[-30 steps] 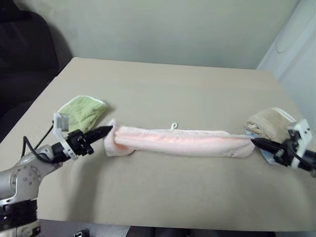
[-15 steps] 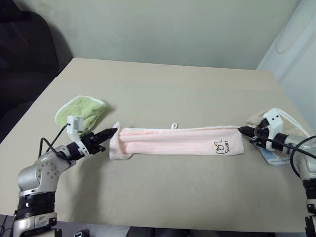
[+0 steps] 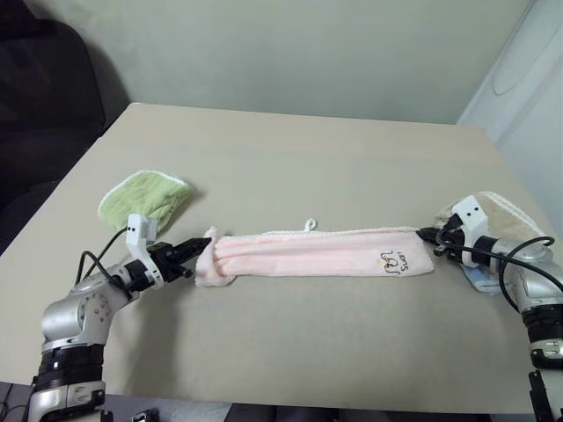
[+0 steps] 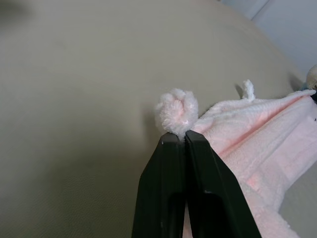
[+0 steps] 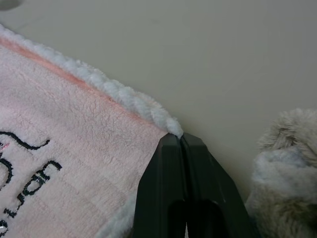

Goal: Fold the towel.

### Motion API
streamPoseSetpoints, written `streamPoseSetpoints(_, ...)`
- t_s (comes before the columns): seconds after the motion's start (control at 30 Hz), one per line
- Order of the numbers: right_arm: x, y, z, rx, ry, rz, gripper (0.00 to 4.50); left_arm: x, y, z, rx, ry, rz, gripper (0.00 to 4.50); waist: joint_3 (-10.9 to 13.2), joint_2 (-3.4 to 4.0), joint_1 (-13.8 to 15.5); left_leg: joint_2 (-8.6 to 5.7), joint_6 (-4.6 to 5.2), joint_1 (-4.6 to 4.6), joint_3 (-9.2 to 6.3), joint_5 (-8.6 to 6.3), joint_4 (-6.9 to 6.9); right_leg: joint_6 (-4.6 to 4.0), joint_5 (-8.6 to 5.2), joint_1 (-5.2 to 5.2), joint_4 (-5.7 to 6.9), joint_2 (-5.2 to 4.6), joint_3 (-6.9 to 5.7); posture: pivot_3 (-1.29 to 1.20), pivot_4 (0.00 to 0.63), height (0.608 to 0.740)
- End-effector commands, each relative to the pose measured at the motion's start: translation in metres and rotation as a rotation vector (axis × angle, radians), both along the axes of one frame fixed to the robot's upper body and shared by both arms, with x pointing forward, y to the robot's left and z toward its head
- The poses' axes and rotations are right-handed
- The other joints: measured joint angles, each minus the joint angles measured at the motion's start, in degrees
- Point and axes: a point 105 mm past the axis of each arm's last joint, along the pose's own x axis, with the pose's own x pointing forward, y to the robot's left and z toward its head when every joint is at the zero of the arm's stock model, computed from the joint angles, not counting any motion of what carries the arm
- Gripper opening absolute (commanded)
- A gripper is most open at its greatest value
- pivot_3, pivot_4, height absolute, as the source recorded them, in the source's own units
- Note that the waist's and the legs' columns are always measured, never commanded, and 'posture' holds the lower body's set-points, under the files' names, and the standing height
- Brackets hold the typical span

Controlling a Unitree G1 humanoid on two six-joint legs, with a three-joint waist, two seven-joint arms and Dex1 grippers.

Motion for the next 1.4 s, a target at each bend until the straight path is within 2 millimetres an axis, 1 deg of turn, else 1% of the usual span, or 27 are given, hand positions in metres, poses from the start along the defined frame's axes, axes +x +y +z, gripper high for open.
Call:
streamPoseSetpoints(0.03,0.003,-0.002,0.012,-0.001,-0.039,0.003,1.31,-0.001,0.008,0.007,-0.004,-0.022,0.016,1.45,0.0,0.0,0.0,0.0,-0.01,0.0,0.0,0.0,0.0,0.0,0.0,0.0,0.0,0.0,0.0,0.0,0.15,0.74)
streamPoseSetpoints(0.2,0.003,-0.001,0.011,0.005,-0.044,-0.004,3.06,-0.005,0.015,0.008,-0.023,-0.015,0.032,3.29,0.0,0.0,0.0,0.01,-0.02,0.01,0.0,-0.01,-0.01,0.0,0.0,0.0,0.0,0.0,0.0,0.0,0.15,0.74)
streamPoseSetpoints(0.27,0.003,0.0,0.014,0.009,-0.068,-0.004,3.73,-0.006,0.017,0.006,-0.003,-0.012,0.042,3.94,0.0,0.0,0.0,0.01,-0.02,0.02,0.01,-0.01,-0.01,0.0,0.0,0.0,0.0,0.0,0.0,0.0,0.15,0.74)
streamPoseSetpoints(0.3,0.003,0.002,0.018,0.016,-0.087,0.002,4.12,-0.007,0.019,0.006,0.005,-0.009,0.047,4.34,0.0,0.01,0.0,0.01,-0.02,0.02,0.0,-0.01,-0.01,0.0,0.0,0.0,0.0,0.0,0.0,0.0,0.15,0.74)
streamPoseSetpoints(0.33,0.003,0.004,0.022,0.025,-0.101,0.008,4.13,-0.008,0.02,0.007,0.0,-0.01,0.05,4.45,0.0,0.01,0.0,0.0,-0.03,0.01,0.0,-0.01,-0.01,0.0,0.0,-0.01,0.0,0.0,0.01,0.0,0.15,0.74)
streamPoseSetpoints(0.4,0.003,0.008,0.031,0.049,-0.131,0.018,4.13,-0.009,0.024,0.013,-0.02,-0.027,0.062,4.45,0.0,0.01,0.0,0.0,-0.05,0.01,0.0,-0.02,-0.01,0.0,0.0,-0.01,0.0,0.0,0.01,0.0,0.15,0.74)
streamPoseSetpoints(0.53,-0.005,0.017,0.055,0.092,-0.196,0.062,4.13,-0.02,0.037,0.038,-0.063,-0.1,0.08,4.45,0.0,-0.01,-0.1,0.0,-0.11,0.0,0.01,-0.04,-0.04,0.0,0.0,-0.03,0.0,0.02,0.0,0.0,0.15,0.74)
streamPoseSetpoints(0.63,-0.013,0.021,0.063,0.103,-0.211,0.084,4.13,-0.034,0.037,0.053,-0.103,-0.128,0.051,4.45,0.0,-0.01,-0.1,0.01,-0.16,0.01,0.01,-0.08,-0.06,0.0,-0.02,-0.02,-0.04,0.04,0.0,0.0,0.15,0.74)
streamPoseSetpoints(0.7,-0.021,0.023,0.065,0.098,-0.209,0.106,4.13,-0.046,0.03,0.058,-0.125,-0.125,0.003,4.45,0.0,-0.01,-0.1,0.0,-0.18,0.01,0.01,-0.09,-0.07,-0.02,-0.04,-0.02,-0.06,0.04,0.01,0.0,0.15,0.74)
streamPoseSetpoints(0.77,-0.029,0.025,0.064,0.069,-0.204,0.13,4.13,-0.056,0.018,0.055,-0.115,-0.097,-0.061,4.45,0.0,0.0,0.0,0.0,-0.18,0.0,0.01,-0.1,-0.06,-0.07,-0.08,0.0,-0.06,0.04,0.01,0.0,0.15,0.74)
streamPoseSetpoints(0.8,-0.033,0.027,0.062,0.051,-0.202,0.147,4.13,-0.061,0.011,0.05,-0.099,-0.069,-0.092,4.45,0.0,0.01,0.0,-0.01,-0.16,0.01,0.0,-0.1,-0.05,-0.19,-0.17,0.02,-0.05,0.03,0.03,0.0,0.15,0.74)
streamPoseSetpoints(0.9,-0.039,0.036,0.059,0.041,-0.195,0.177,4.13,-0.064,-0.001,0.035,-0.061,-0.004,-0.131,4.45,0.1,0.06,-0.1,0.0,-0.15,0.0,0.0,-0.09,-0.05,-0.14,-0.37,0.02,-0.03,0.03,0.05,0.0,0.15,0.74)
streamPoseSetpoints(1.0,-0.04,0.051,0.053,0.069,-0.188,0.211,4.13,-0.058,-0.004,0.023,-0.044,0.042,-0.134,4.45,0.1,0.07,-0.2,0.01,-0.17,0.0,0.01,-0.09,-0.05,0.3,-0.69,-0.05,-0.02,0.04,0.06,0.0,0.15,0.74)
streamPoseSetpoints(1.07,-0.04,0.058,0.048,0.072,-0.185,0.226,4.13,-0.054,-0.005,0.018,-0.033,0.056,-0.138,4.45,0.1,0.04,-0.3,0.04,-0.17,0.02,0.0,-0.08,-0.04,0.3,-0.69,-0.05,0.01,0.05,0.05,0.0,0.15,0.74)
streamPoseSetpoints(1.1,-0.04,0.06,0.046,0.071,-0.184,0.228,4.13,-0.052,-0.006,0.016,-0.027,0.065,-0.139,4.45,0.1,0.04,-0.4,0.05,-0.18,0.02,0.01,-0.08,-0.04,0.27,-0.68,-0.06,0.02,0.06,0.04,0.0,0.15,0.74)
streamPoseSetpoints(1.13,-0.04,0.063,0.045,0.073,-0.183,0.231,4.13,-0.051,-0.006,0.014,-0.012,0.072,-0.147,4.45,0.1,0.04,-0.4,0.05,-0.18,0.02,0.01,-0.09,-0.04,-0.11,-0.44,-0.07,0.03,0.06,0.04,0.0,0.15,0.74)
streamPoseSetpoints(1.17,-0.04,0.065,0.044,0.074,-0.183,0.233,4.13,-0.05,-0.007,0.012,0.001,0.079,-0.154,4.45,0.1,0.04,-0.4,0.05,-0.19,0.02,0.0,-0.11,-0.04,-0.29,-0.33,-0.07,0.02,0.06,0.04,0.0,0.15,0.74)
streamPoseSetpoints(1.37,-0.036,0.069,0.036,0.07,-0.178,0.232,4.13,-0.047,-0.004,0.008,0.014,0.103,-0.159,4.45,0.0,-0.02,-0.4,0.02,-0.17,0.02,-0.01,-0.21,-0.06,-0.32,-0.31,-0.06,0.01,0.05,0.01,0.0,0.15,0.74)
streamPoseSetpoints(1.4,-0.036,0.071,0.031,0.06,-0.162,0.237,4.13,-0.046,-0.003,0.008,0.014,0.102,-0.159,4.3,0.0,-0.02,-0.4,0.02,-0.17,0.02,-0.01,-0.21,-0.05,-0.32,-0.31,-0.06,0.01,0.05,0.01,0.0,0.15,0.74)
